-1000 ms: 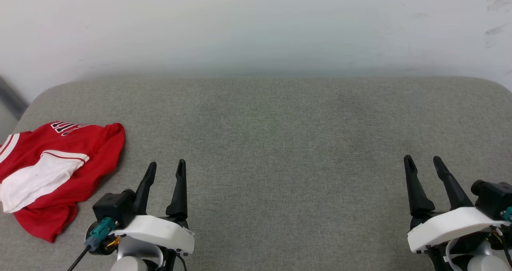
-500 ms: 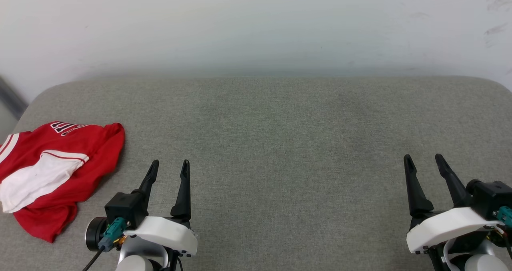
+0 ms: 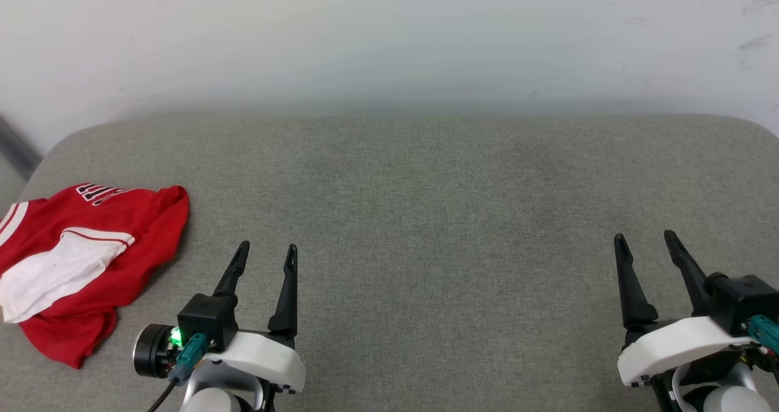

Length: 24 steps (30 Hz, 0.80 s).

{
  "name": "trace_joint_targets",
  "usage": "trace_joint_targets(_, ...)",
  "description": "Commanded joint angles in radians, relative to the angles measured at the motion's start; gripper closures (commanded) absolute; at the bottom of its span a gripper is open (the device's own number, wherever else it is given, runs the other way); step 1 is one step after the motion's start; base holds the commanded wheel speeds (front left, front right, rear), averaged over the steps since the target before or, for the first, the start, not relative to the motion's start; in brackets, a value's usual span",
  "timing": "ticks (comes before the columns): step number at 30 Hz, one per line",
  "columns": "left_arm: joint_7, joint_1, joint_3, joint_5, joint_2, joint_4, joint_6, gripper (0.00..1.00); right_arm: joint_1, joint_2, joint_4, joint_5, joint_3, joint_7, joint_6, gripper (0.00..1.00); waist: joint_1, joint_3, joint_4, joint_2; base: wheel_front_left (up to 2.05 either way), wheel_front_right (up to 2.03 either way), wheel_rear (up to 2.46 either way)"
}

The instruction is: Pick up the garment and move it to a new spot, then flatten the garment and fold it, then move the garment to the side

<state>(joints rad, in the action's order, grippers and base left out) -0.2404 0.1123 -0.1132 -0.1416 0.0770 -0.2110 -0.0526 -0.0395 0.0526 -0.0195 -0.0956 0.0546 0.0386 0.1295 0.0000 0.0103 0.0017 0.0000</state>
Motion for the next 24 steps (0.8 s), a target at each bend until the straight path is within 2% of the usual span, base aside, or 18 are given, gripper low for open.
trace_joint_targets(1, -0.006, 0.014, -0.001, 0.016, -0.002, 0.001, 0.003, 0.00, 0.001, -0.004, 0.007, 0.014, 0.000, 0.007, 0.002, 0.00, 0.0000, 0.001, 0.000, 0.0000, 0.00, 0.00, 0.00)
trace_joint_targets(12, -0.026, 0.020, -0.004, 0.078, -0.006, -0.015, -0.002, 0.00, -0.012, -0.004, 0.006, 0.072, 0.002, 0.027, 0.001, 0.00, 0.0000, 0.014, 0.002, 0.0000, 0.00, 0.00, 0.00)
trace_joint_targets(24, -0.025, 0.022, 0.007, 0.061, -0.011, -0.033, -0.009, 0.00, -0.017, -0.004, -0.011, 0.044, 0.008, 0.039, 0.001, 0.00, 0.0000, 0.018, 0.007, 0.0000, 0.00, 0.00, 0.00)
